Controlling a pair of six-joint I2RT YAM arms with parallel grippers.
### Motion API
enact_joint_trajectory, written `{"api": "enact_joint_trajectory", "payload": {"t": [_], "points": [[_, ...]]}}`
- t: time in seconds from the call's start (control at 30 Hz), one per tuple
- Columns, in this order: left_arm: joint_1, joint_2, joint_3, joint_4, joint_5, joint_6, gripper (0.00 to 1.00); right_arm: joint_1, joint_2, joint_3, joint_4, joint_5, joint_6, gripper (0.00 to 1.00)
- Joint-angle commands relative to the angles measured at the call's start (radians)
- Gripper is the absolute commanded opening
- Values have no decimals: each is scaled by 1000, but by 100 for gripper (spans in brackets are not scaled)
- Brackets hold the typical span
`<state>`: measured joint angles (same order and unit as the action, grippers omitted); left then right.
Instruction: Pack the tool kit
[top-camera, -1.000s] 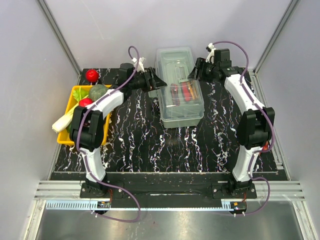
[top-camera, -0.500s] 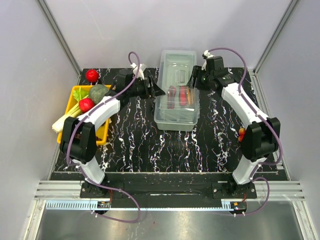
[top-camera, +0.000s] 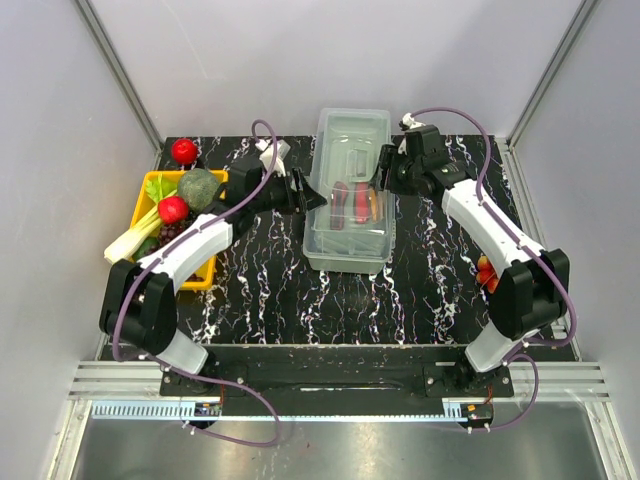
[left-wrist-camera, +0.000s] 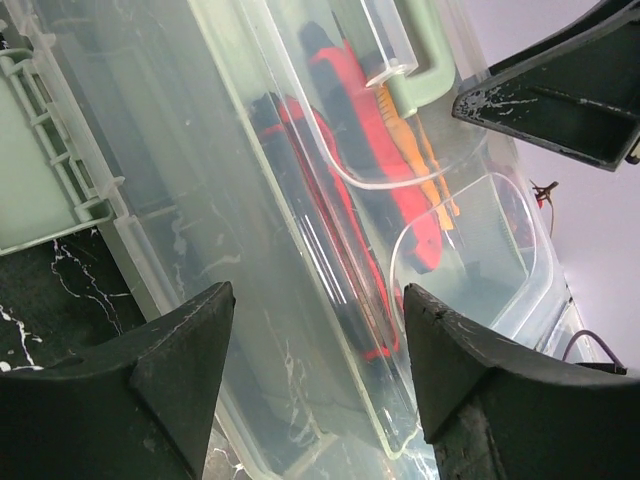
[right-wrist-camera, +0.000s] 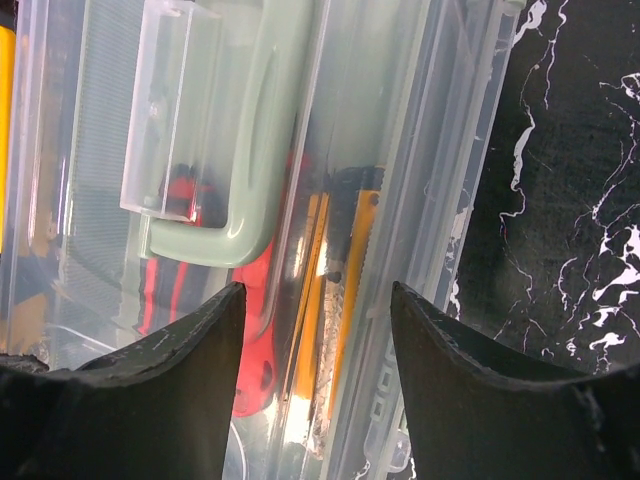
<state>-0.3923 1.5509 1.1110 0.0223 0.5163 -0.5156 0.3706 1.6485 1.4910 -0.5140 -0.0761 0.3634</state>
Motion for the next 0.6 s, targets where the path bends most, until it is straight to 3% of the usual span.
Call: {"api": "enact_joint_trajectory", "payload": {"t": [0.0,0.4,0.5,0.57], "points": [[-103,-40,-88,-101,157,66,62,74,-7,3,-118,-117,-3,63],[-152,-32,-85,-122,240,144,48,73,71,100,-138,-73,-58,64],[-164,-2,-40,-223,240,230,35,73,97,138,-153,-65,-75,64],[-166,11,-27,-254,261,252,33,73,115,167,-164,-57,-83,64]]}}
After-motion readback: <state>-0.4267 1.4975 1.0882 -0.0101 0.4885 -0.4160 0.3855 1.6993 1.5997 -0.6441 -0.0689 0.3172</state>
